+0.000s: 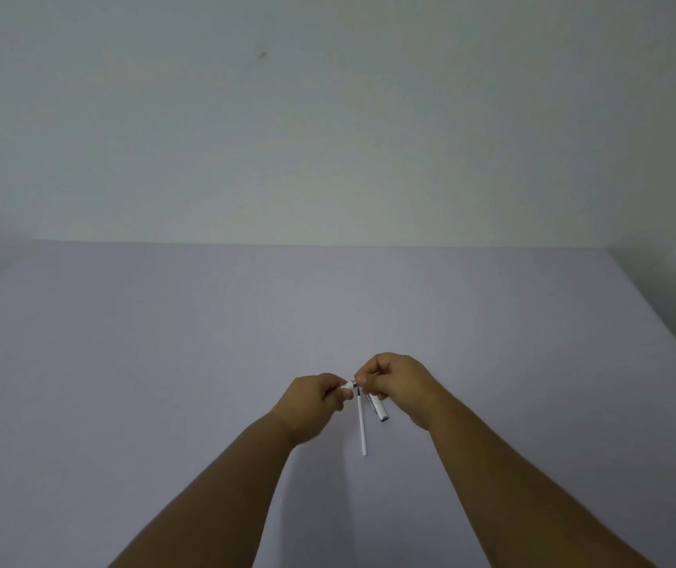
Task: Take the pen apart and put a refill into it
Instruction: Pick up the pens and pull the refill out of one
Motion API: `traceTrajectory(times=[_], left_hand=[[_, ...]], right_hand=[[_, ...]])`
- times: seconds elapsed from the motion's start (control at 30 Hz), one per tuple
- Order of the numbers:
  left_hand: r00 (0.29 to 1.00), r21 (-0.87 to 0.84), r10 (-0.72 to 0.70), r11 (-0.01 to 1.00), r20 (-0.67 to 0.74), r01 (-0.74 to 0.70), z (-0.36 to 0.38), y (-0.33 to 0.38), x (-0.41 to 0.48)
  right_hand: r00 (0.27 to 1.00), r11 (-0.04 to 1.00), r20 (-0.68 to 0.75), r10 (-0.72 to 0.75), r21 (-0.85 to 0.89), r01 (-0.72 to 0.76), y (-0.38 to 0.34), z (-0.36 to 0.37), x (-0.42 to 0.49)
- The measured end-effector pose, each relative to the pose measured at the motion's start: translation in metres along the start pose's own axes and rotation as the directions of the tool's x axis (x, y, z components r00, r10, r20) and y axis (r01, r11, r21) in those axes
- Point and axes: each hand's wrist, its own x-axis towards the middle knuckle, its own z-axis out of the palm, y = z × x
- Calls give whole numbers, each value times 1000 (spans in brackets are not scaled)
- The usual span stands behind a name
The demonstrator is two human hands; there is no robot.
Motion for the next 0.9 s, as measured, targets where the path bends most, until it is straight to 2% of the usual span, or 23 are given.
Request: traceTrajectory(times=[0.07,0.17,0.33,0.47,0.67,0.77,0.9], left_hand=[[1000,-2,-7,1000,23,7,-5,3,-1],[1000,44,-5,999,20,4,-11,6,-3],[999,133,36,990,11,-38,-15,9,-6],[996,190,82,979,-21,-77,-17,12,-9],[995,256,100,962,-25,-91,-20,14,-11],[994,260,104,961,-27,-94,-21,15,-13],[993,272,111,957,-25,-100,-22,19,-14]], right_hand=[[999,1000,30,-27,-7,27,-2,-1,-2],[999,1000,45,26,8,-27,-7,-1,-4],[999,997,40,18,-81,-15,-12,-3,-6],[995,998,79,65,-5,-65,-16,-2,-10],[998,999,60,23,-43,-20,-16,-4,-10],[994,997,87,73,5,-74,-20,-4,-13],[998,997,40,40,-65,-37,-23,-5,-13]])
